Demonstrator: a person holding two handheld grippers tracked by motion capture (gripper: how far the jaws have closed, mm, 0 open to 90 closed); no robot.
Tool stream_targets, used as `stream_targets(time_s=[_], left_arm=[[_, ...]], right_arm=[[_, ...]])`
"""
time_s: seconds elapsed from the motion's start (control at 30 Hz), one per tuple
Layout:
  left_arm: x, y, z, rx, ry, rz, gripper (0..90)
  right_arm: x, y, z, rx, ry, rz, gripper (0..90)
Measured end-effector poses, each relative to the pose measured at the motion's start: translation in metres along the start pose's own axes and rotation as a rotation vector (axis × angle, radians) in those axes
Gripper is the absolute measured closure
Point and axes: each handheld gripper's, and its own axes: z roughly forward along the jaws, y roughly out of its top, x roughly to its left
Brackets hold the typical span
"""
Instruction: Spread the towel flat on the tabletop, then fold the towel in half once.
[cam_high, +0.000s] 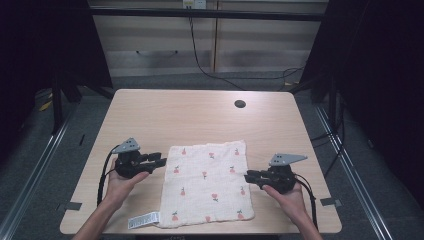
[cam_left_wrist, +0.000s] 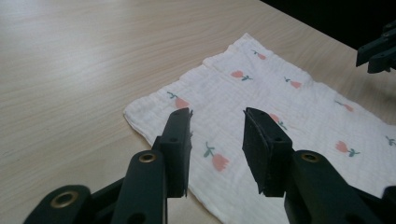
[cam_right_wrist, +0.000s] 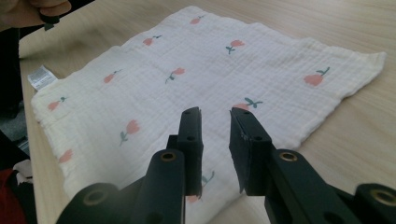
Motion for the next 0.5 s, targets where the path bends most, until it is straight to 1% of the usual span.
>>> stream_targets(time_s=[0.03,0.17,0.2,0.23,0.27,0.3,0.33,0.37,0.4,0.43,0.47,0.5], left_arm=[[0.001,0.0,0.003,0.002,0.006,-0.006,61.4],[0.009,-0.003,0.01,0.043,0.017,-0.006,60.2],[0.011,-0.003,0.011,0.05,0.022,-0.013,60.2],[0.012,-0.004,0.011,0.048,0.017,-0.029,60.4],[0.012,-0.003,0.012,0.046,0.007,-0.03,61.8],[0.01,-0.003,0.012,0.045,0.013,-0.017,62.6],[0.008,-0.002,0.014,0.047,0.011,-0.006,62.6],[0.007,0.0,0.016,0.055,0.002,-0.006,62.6],[0.007,0.002,0.02,0.071,0.011,0.01,62.6],[0.008,0.004,0.022,0.077,0.018,0.017,62.6],[0.01,0.005,0.026,0.07,0.016,0.002,62.7],[0.012,0.006,0.031,0.078,0.008,-0.008,63.5]], right_arm=[[-0.001,0.001,0.002,0.002,-0.001,-0.003,74.2],[0.0,0.006,0.01,0.023,0.003,-0.022,73.7],[0.0,0.008,0.011,0.021,0.0,-0.023,73.7],[-0.001,0.009,0.011,0.017,-0.001,-0.023,73.7],[-0.003,0.011,0.011,0.016,-0.004,-0.023,73.7],[-0.004,0.013,0.011,0.011,-0.01,-0.024,73.7],[-0.006,0.014,0.012,0.007,-0.012,-0.021,73.7],[-0.009,0.016,0.012,0.005,-0.016,-0.019,73.7],[-0.012,0.018,0.014,0.005,-0.02,-0.018,73.7],[-0.017,0.02,0.016,0.008,-0.03,-0.015,73.7],[-0.02,0.021,0.017,0.006,-0.032,-0.011,73.7],[-0.025,0.023,0.019,0.007,-0.033,-0.003,73.7]])
